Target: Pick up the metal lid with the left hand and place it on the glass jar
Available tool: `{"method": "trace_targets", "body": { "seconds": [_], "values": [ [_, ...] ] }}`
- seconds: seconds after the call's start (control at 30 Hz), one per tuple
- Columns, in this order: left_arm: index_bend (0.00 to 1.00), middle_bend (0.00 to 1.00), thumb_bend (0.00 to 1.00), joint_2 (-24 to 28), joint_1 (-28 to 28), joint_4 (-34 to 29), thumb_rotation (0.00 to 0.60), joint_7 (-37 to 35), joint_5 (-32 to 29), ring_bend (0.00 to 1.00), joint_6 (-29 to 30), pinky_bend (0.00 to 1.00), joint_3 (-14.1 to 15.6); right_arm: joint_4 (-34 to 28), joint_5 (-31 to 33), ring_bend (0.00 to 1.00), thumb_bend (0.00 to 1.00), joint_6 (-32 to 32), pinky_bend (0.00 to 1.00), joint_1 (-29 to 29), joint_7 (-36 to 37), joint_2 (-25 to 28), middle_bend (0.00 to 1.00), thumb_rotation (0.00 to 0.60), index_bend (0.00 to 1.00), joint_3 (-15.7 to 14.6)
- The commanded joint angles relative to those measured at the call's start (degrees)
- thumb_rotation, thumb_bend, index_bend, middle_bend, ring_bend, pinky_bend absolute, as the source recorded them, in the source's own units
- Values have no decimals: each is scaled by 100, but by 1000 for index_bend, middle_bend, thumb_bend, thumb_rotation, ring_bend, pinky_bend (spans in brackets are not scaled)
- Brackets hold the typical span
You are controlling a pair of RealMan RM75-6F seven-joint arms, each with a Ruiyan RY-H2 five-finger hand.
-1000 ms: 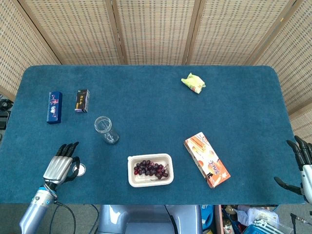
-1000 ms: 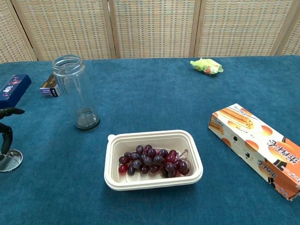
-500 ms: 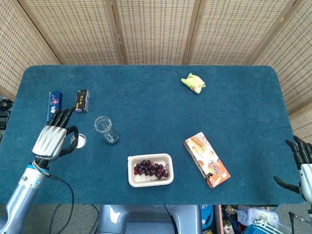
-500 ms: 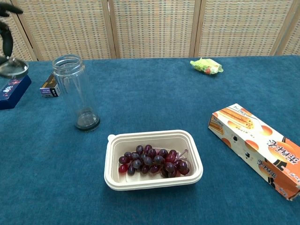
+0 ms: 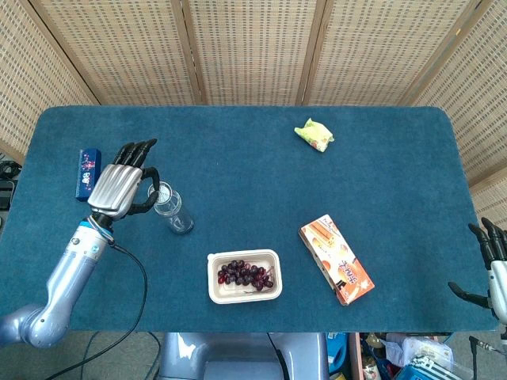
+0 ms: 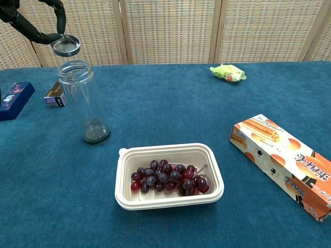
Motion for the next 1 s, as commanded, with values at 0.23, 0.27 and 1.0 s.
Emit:
{"method": "trace_targets", "body": {
  "seconds": [0.23, 0.27, 1.0],
  "values": [
    [582, 0, 487, -324, -297, 344, 600, 48, -315, 0, -68, 0, 109, 45, 98, 0, 0, -11, 0, -12, 55, 5, 0, 600, 120, 37],
    [582, 0, 487, -341, -311, 358, 600, 54, -330, 0, -59, 0, 121, 49, 100, 0, 0, -11, 0, -12, 60, 6, 0, 600, 120, 38],
    [508, 0, 487, -450, -487, 565, 600, -233, -424, 0, -10, 0, 446, 77, 106, 0, 0, -33, 0, -24, 180, 38, 0, 600, 120, 52]
  ]
}}
